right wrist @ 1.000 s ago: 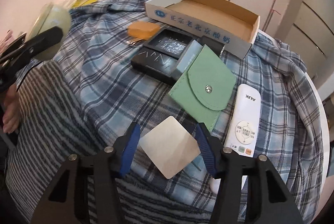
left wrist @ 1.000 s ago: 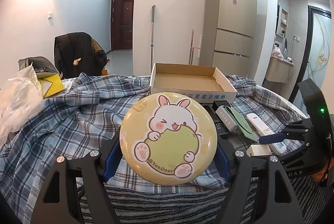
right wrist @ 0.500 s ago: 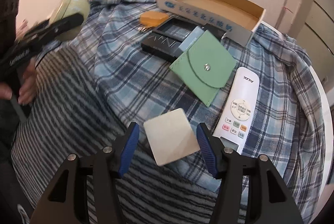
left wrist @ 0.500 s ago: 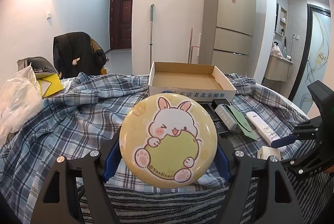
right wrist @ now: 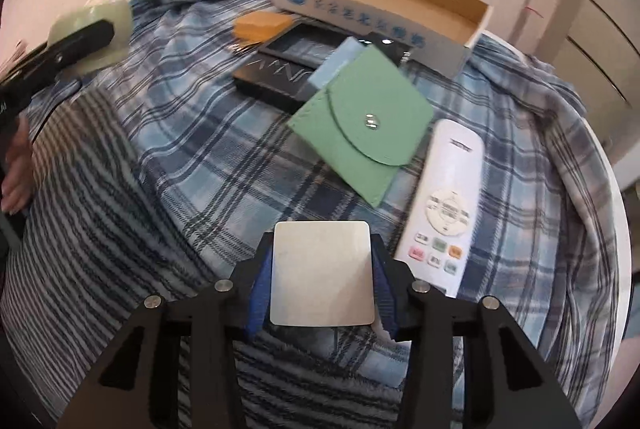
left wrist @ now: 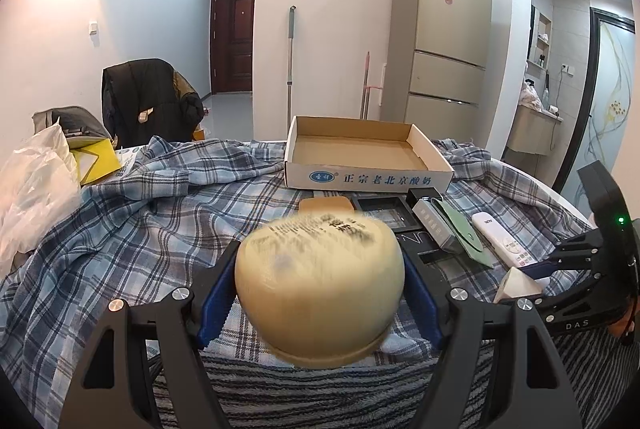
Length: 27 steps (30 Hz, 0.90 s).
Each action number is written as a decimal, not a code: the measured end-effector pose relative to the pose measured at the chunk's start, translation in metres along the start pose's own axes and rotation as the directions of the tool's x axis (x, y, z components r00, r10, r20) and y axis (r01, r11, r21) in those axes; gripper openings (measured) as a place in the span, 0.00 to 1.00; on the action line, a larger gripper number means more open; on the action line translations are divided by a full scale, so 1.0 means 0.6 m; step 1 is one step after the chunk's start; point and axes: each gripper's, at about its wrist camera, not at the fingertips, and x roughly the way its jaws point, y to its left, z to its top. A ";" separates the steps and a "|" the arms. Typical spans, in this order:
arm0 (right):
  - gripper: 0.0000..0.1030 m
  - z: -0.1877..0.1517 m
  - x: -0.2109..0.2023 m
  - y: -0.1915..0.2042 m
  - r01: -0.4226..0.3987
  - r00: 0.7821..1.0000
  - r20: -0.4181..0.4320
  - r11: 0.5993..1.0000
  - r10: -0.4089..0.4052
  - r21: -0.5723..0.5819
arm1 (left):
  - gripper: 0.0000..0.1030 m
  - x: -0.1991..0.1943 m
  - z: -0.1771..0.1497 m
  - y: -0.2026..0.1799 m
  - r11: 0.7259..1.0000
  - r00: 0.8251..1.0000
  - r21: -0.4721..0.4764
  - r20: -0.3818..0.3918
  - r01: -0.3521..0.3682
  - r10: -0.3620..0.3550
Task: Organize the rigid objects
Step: 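Carry the tin and the charger in both grippers over the cardboard box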
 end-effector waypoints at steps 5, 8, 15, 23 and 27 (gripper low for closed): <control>0.42 -0.008 -0.012 0.005 0.055 0.997 0.045 0.998 -0.057 0.037 | 0.75 0.012 -0.002 0.002 1.000 0.999 -0.001 -0.040 0.002 -0.002; 0.42 -0.005 -0.021 0.010 0.086 0.993 0.079 0.995 -0.089 0.042 | 0.75 0.016 -0.004 0.006 1.000 0.999 -0.012 -0.053 0.000 -0.001; 0.42 0.017 -0.058 0.026 0.096 0.982 0.160 0.994 -0.103 0.052 | 0.75 0.010 -0.003 0.007 1.000 0.999 -0.012 -0.040 -0.007 0.006; 0.42 0.069 -0.115 0.020 0.096 0.955 0.271 0.989 -0.122 0.110 | 0.75 -0.009 0.042 -0.010 0.999 1.000 0.031 -0.017 0.010 -0.010; 0.42 0.115 -0.138 0.009 0.107 0.933 0.327 0.983 -0.151 0.148 | 0.75 -0.014 0.101 -0.020 0.996 0.998 0.078 0.054 -0.034 0.030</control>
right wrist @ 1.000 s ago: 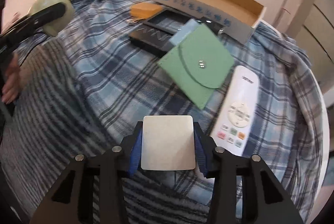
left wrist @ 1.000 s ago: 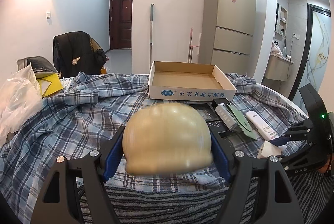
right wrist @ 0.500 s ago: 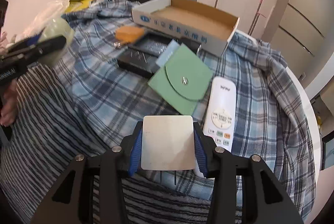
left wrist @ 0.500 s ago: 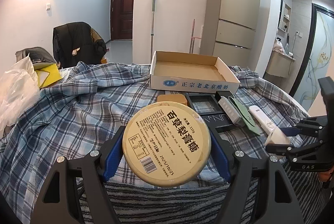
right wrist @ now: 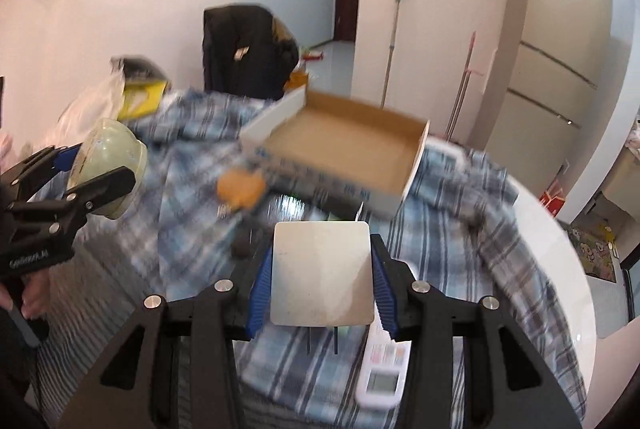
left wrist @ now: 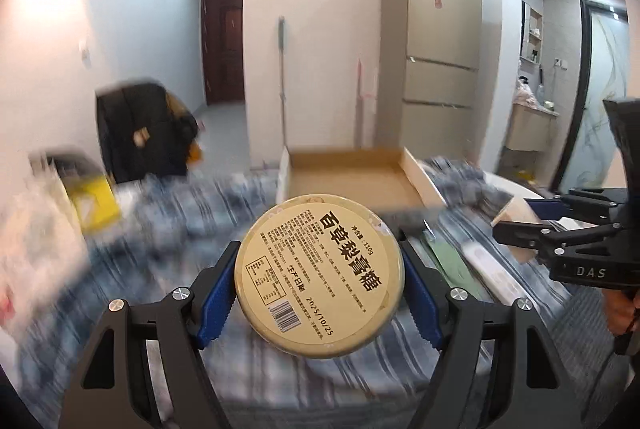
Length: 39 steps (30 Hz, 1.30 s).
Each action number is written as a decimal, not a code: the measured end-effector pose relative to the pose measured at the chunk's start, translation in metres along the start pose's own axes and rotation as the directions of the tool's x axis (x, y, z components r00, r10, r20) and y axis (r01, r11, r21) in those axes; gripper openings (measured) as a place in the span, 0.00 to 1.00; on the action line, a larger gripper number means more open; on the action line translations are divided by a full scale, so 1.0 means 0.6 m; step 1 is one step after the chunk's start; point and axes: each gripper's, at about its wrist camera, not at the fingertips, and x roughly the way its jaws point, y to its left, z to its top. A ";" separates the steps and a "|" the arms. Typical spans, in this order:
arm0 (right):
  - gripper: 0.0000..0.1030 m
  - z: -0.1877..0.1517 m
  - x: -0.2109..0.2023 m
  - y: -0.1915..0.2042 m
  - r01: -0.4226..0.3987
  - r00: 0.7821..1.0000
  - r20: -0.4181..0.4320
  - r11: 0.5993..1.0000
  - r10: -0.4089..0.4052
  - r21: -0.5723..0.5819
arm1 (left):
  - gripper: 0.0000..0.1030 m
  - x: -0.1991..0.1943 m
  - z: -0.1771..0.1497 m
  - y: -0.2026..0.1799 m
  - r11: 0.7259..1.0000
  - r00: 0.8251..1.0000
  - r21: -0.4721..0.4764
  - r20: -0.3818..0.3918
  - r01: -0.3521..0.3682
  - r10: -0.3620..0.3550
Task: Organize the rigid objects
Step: 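Carry the tin and the charger in both grippers over the cardboard box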
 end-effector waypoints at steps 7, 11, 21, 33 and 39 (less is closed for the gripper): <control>0.42 0.111 0.001 -0.020 0.026 0.995 0.090 0.993 -0.036 0.114 | 0.75 0.034 0.108 -0.003 0.998 0.992 0.016 0.111 -0.053 0.050; 0.42 0.170 0.028 -0.032 0.058 0.994 0.083 0.984 -0.073 0.170 | 0.75 0.083 0.171 -0.001 0.998 0.984 -0.024 0.163 -0.066 0.069; 0.42 0.181 0.150 -0.108 0.014 1.000 -0.004 0.911 -0.014 0.411 | 0.75 0.268 0.179 0.014 0.999 0.998 0.000 0.048 0.043 -0.043; 0.42 0.114 0.280 -0.146 -0.024 0.991 -0.107 0.889 0.082 0.456 | 0.75 0.423 0.086 0.016 0.997 0.975 0.031 -0.216 0.065 -0.056; 0.42 0.105 0.289 -0.159 -0.012 0.990 -0.121 0.886 0.077 0.464 | 0.75 0.446 0.057 -0.024 0.992 0.939 0.088 -0.339 0.087 -0.052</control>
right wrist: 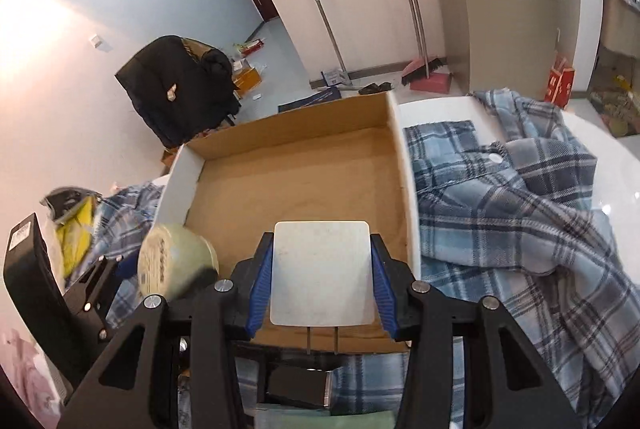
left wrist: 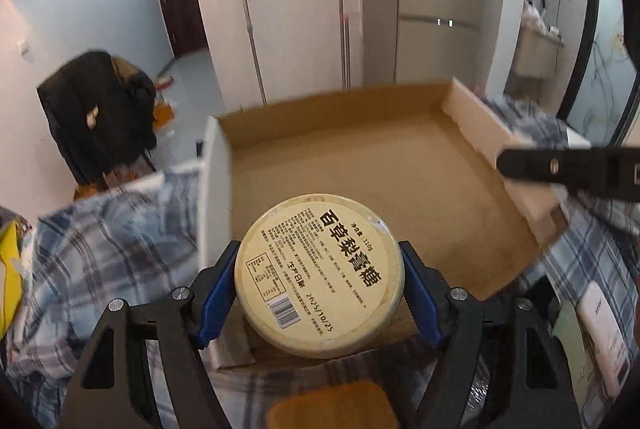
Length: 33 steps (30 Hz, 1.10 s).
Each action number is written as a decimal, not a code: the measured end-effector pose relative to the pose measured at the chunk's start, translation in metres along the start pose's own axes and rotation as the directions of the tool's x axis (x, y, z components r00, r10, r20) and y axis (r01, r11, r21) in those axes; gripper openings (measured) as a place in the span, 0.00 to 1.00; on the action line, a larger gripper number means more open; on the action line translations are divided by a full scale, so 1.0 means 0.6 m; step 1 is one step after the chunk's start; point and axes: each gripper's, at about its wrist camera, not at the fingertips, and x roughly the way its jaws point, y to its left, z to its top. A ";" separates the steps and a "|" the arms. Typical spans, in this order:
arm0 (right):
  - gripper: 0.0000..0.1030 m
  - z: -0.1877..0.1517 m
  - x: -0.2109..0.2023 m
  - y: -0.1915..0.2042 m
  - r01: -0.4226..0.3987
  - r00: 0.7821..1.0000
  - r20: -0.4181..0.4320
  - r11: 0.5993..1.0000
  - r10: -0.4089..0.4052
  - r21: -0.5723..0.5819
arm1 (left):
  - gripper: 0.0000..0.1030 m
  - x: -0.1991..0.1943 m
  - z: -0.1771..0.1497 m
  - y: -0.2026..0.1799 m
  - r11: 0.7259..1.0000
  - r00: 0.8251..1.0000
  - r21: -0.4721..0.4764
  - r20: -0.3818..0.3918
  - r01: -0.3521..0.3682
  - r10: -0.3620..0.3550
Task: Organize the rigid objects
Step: 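Carry the tin and the charger in both grippers over the cardboard box, then lower the tin into the box with the left gripper while the right releases the charger inside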
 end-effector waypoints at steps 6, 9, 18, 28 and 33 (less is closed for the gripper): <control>0.42 0.004 0.000 0.006 0.016 1.000 0.018 0.999 -0.015 -0.041 | 0.75 0.001 -0.006 -0.017 0.999 0.999 -0.011 -0.039 0.031 -0.031; 0.42 0.002 0.005 0.013 0.011 1.000 0.021 0.998 -0.009 -0.069 | 0.75 -0.002 -0.005 -0.007 1.000 1.000 -0.031 -0.014 0.005 -0.006; 0.42 -0.002 0.023 -0.002 0.025 0.999 0.034 0.998 -0.023 -0.063 | 0.77 -0.007 -0.007 0.009 0.999 0.999 -0.019 0.021 -0.039 0.039; 0.43 -0.002 0.027 -0.005 0.014 0.997 0.073 0.998 -0.009 -0.067 | 0.89 -0.074 -0.003 0.034 0.992 0.963 -0.118 0.255 -0.054 0.083; 0.43 -0.005 0.030 0.008 0.042 0.991 0.131 0.994 -0.029 -0.101 | 0.98 -0.099 0.002 0.058 0.978 0.934 -0.190 0.326 -0.084 0.144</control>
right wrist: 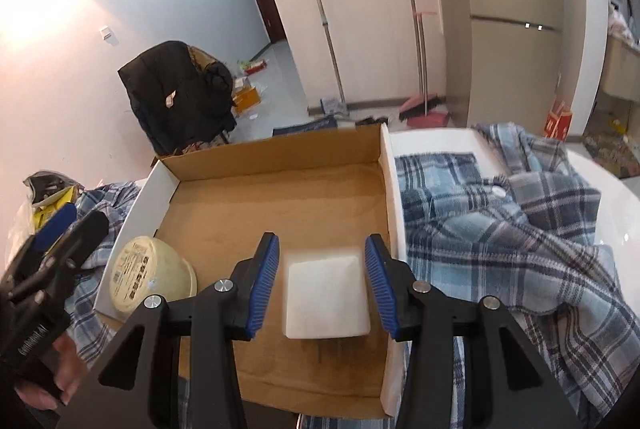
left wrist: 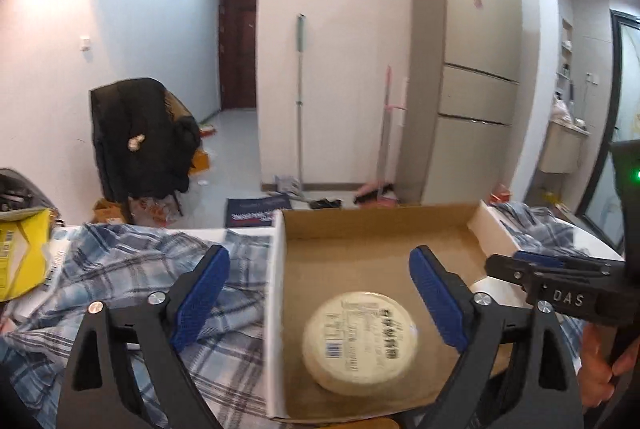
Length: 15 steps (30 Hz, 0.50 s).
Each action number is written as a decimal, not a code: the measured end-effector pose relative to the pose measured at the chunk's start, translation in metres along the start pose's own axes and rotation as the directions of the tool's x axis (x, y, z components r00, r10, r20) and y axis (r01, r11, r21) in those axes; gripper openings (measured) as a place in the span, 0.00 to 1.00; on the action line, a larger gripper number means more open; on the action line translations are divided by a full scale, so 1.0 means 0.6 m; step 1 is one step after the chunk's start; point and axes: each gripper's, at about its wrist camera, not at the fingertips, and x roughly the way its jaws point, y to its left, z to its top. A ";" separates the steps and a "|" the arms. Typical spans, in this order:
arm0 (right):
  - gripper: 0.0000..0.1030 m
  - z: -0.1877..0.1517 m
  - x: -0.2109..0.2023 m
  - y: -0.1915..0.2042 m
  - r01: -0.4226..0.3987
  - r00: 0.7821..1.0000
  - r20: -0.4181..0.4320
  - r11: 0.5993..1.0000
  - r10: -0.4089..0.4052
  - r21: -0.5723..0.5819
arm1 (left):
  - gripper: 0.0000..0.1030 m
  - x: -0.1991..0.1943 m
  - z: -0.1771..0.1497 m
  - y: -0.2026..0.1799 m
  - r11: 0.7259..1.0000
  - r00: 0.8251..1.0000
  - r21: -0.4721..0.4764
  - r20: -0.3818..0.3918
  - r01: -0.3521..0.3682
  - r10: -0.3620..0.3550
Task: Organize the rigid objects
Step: 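Lower the tin into the box with the left gripper while the right releases the charger inside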
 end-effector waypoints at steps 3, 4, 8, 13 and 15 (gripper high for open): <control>0.43 0.003 0.004 0.007 -0.006 1.000 0.011 1.000 0.007 -0.015 | 1.00 -0.008 0.005 -0.002 0.999 0.998 0.024 0.030 -0.048 0.047; 0.43 0.003 0.005 0.008 -0.003 1.000 0.005 1.000 0.003 -0.017 | 1.00 -0.011 0.006 -0.001 0.998 0.998 0.026 0.040 -0.052 0.051; 0.45 0.009 -0.011 -0.001 -0.012 1.000 0.004 1.000 0.012 0.020 | 1.00 -0.032 0.019 0.000 0.999 0.996 0.012 0.081 -0.040 0.039; 0.55 0.026 -0.080 0.003 0.033 0.995 0.092 0.999 -0.033 0.002 | 1.00 -0.089 0.051 0.013 0.998 0.989 -0.065 0.151 0.007 0.003; 0.58 0.032 -0.111 0.012 0.029 0.991 0.132 0.999 -0.025 -0.028 | 1.00 -0.111 0.067 0.018 0.996 0.987 -0.083 0.158 0.020 -0.007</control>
